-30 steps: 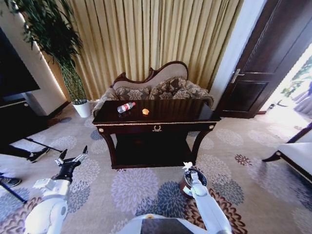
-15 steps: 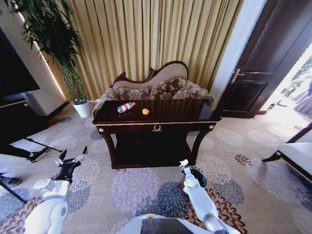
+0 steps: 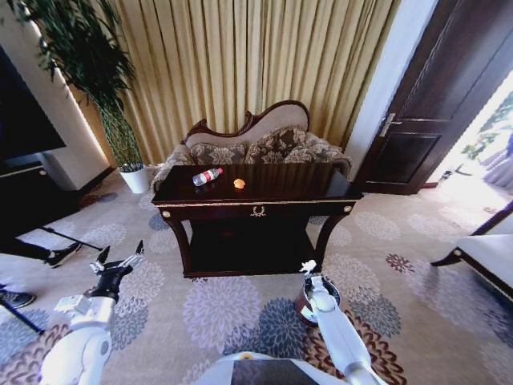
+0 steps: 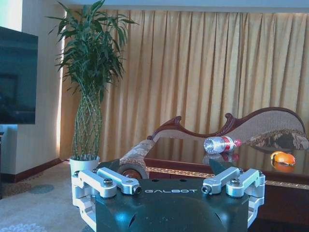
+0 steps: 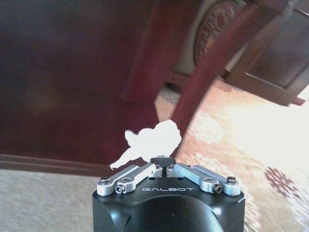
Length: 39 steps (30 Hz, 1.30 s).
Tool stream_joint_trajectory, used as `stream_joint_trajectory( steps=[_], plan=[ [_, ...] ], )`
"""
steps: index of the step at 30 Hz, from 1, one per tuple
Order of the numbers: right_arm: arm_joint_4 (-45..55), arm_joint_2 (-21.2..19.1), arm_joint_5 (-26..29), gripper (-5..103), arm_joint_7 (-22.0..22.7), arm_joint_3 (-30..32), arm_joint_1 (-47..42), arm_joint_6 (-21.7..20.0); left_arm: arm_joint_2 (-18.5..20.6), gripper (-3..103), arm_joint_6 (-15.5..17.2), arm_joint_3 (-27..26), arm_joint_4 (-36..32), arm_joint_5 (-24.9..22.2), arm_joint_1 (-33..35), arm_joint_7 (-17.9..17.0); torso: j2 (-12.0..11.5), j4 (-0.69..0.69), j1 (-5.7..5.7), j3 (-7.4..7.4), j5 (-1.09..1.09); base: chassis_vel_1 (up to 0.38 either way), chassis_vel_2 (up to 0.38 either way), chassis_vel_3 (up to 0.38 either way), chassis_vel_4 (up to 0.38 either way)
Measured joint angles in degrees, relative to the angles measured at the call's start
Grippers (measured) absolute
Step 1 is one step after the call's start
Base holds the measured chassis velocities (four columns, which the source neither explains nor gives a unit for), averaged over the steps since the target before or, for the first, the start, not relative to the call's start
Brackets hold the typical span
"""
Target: Move to the front of the table and place the trash on the table into the trash bin.
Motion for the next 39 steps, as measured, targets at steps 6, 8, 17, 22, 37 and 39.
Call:
stream_joint_trajectory(
  steps=[6, 8, 17, 22, 37, 39],
  plan=[
    [-5.5, -3.0, 2.1, 0, 1.0, 0.1, 1.1, -0.4, -0.1, 100, 0.0, 0.1, 0.4, 0.0, -0.3, 0.0, 0.0, 0.00, 0.00, 0.00, 0.00, 0.000, 0.000, 0.000, 0.000],
    [-6.1, -3.2, 2.3, 0, 1.1, 0.1, 1.2, -0.3, -0.1, 100, 0.0, 0.1, 0.4, 0.1, -0.3, 0.0, 0.0, 0.01, 0.00, 0.00, 0.00, 0.000, 0.000, 0.000, 0.000],
    [-8.6, -3.2, 1.3, 0, 0.1, -0.1, -0.6, 1.1, -0.3, 100, 0.0, 0.6, 0.8, 0.3, -0.6, 0.0, 0.0, 0.00, 0.00, 0.00, 0.00, 0.000, 0.000, 0.000, 0.000],
    [-9.0, -2.1, 0.5, 0, 0.1, -0.4, -0.6, 1.4, -0.3, 100, 0.0, 0.5, 0.7, 0.3, -0.4, 0.0, 0.0, 0.00, 0.00, 0.00, 0.00, 0.000, 0.000, 0.000, 0.000],
    [-8.8, -1.6, -0.3, 34, 0.9, -0.5, -0.1, 1.4, 0.0, 100, 0.0, 0.2, 0.7, 0.1, -0.3, 0.0, 0.0, -0.01, 0.00, 0.00, -0.01, 0.000, 0.000, 0.000, 0.000],
    [-8.7, -1.7, -0.1, 45, 1.2, -0.5, -0.1, 1.4, 0.0, 100, 0.0, 0.2, 0.7, 0.2, -0.2, 0.0, 0.0, 0.00, 0.00, 0.00, -0.01, 0.000, 0.000, 0.000, 0.000]
  ],
)
